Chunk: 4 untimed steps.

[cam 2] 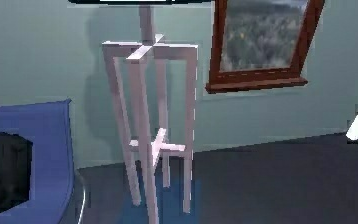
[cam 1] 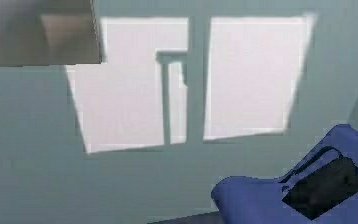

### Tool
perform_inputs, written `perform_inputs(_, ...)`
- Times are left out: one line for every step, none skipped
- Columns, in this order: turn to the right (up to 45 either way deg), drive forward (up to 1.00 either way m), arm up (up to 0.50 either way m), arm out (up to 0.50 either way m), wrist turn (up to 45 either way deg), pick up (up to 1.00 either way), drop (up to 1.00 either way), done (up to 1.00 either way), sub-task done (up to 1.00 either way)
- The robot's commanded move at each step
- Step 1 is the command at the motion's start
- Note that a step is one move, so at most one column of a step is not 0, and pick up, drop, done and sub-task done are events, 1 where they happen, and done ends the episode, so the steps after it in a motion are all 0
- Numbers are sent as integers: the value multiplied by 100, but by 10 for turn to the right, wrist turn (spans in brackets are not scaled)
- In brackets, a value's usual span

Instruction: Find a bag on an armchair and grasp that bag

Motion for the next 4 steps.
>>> perform_inputs(450, 0, 0, 0, 0, 0, 0, 0, 0)
perform_inputs(90, 0, 0, 0, 0, 0, 0, 0, 0)
perform_inputs(0, 55, 0, 0, 0, 0, 0, 0, 0)
perform_inputs(-450, 0, 0, 0, 0, 0, 0, 0, 0)
